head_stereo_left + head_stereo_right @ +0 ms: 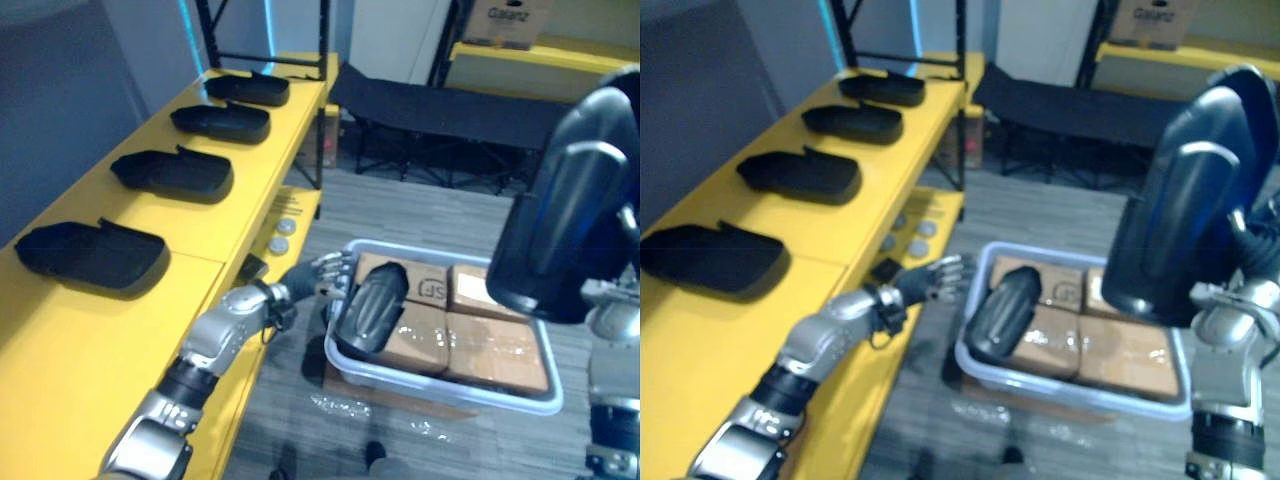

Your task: Walk over and take plastic housings, then place them on the shelf

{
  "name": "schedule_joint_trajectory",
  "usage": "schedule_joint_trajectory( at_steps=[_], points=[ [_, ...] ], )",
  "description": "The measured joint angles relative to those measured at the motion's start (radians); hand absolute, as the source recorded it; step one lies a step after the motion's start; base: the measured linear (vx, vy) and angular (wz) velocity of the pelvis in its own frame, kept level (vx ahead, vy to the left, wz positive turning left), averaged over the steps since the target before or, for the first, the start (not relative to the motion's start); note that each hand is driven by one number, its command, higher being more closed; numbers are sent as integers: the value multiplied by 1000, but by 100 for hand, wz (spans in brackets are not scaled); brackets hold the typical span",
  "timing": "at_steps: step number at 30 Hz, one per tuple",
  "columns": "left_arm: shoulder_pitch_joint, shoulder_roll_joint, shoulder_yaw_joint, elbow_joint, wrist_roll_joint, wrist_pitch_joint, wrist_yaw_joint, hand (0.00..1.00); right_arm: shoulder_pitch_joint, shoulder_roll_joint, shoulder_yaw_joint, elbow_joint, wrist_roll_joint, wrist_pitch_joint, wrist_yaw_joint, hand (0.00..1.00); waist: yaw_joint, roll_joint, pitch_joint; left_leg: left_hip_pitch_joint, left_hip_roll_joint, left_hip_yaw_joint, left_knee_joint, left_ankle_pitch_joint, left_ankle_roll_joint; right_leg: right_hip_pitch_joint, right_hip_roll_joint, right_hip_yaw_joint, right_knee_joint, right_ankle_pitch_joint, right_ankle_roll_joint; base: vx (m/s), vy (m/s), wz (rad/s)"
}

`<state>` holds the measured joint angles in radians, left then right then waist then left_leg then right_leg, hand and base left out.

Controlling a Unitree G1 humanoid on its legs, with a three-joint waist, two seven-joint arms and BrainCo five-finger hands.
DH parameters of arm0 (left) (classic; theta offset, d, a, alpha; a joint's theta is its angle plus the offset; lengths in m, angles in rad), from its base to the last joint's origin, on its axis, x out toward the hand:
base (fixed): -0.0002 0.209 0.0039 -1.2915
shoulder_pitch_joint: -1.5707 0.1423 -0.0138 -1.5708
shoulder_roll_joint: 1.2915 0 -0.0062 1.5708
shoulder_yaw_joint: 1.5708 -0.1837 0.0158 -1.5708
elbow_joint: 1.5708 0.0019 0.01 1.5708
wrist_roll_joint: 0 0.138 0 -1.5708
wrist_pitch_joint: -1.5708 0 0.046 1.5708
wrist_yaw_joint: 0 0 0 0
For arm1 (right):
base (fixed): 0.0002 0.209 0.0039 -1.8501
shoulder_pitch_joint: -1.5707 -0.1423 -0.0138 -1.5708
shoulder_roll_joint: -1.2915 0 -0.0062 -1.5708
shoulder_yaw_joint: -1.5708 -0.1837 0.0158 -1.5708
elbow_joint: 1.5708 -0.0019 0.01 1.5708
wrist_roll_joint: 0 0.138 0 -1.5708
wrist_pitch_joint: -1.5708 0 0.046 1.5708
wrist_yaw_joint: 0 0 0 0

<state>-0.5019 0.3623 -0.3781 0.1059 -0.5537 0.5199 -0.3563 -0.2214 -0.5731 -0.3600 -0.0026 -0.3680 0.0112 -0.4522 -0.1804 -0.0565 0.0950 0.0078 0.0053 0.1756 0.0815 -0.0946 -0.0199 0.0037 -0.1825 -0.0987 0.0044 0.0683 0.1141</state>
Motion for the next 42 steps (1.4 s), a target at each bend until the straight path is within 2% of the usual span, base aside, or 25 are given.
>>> schedule_joint_trajectory(
  at_steps=[2, 6, 9, 13, 18, 23, 31, 42],
  points=[
    [-8, -2, -2, 12, -10, 21, 7, 0, 0, -5, 8, -10, 0, -18, 19, 100, 0, 0, 0, 9, 0, 1, -10, 9, -2, 1, 2, 1, 0, 1, -1, -2, -11, -2],
    [-12, -2, -55, 80, -117, 97, 45, 0, -2, -11, 77, -30, 1, -63, 71, 100, 0, 0, -2, 9, -1, 0, -19, 18, -2, 1, 8, 1, -10, 5, -4, -10, -17, 1],
    [-9, -14, -77, 105, -180, 116, 75, 0, -4, -11, 109, -30, 1, -75, 94, 100, 1, 0, -2, 9, -2, 0, -22, 21, -2, 3, 7, 0, -16, 8, -7, 0, 0, 0],
    [-8, -30, -84, 117, -238, 114, 120, 0, -22, -11, 137, -30, 1, -76, 124, 100, 0, 0, -2, 18, -5, -2, -46, 36, -2, 3, 7, -4, -19, 8, -7, 0, 0, 0],
    [-7, -67, -108, 156, -257, 85, 183, 0, -22, -8, 157, -30, 1, -76, 129, 100, 1, 0, -2, 43, -8, -4, -89, 59, -4, 14, 8, -9, -28, 8, -7, 0, 0, 0],
    [-7, -80, -107, 158, -253, -13, 222, 0, -22, 15, 192, -29, 2, -76, 153, 100, -2, -1, -2, 64, -10, -6, -127, 78, -5, 20, 8, -12, -29, 8, -6, 0, 0, 0],
    [-7, -106, -106, 128, -225, -98, 254, 0, 12, 81, 258, -9, 2, -75, 173, 100, 0, -6, -4, 87, -17, -18, -161, 99, -1, 35, 4, -26, -30, 8, -6, -4, 3, 4],
    [-7, -136, -105, 90, -225, -113, 259, 0, 44, 115, 325, 66, 1, -73, 192, 100, 4, -11, -5, 96, -17, -29, -162, 105, -2, 50, 3, -40, -32, 8, -5, -4, 0, 2]
  ],
)
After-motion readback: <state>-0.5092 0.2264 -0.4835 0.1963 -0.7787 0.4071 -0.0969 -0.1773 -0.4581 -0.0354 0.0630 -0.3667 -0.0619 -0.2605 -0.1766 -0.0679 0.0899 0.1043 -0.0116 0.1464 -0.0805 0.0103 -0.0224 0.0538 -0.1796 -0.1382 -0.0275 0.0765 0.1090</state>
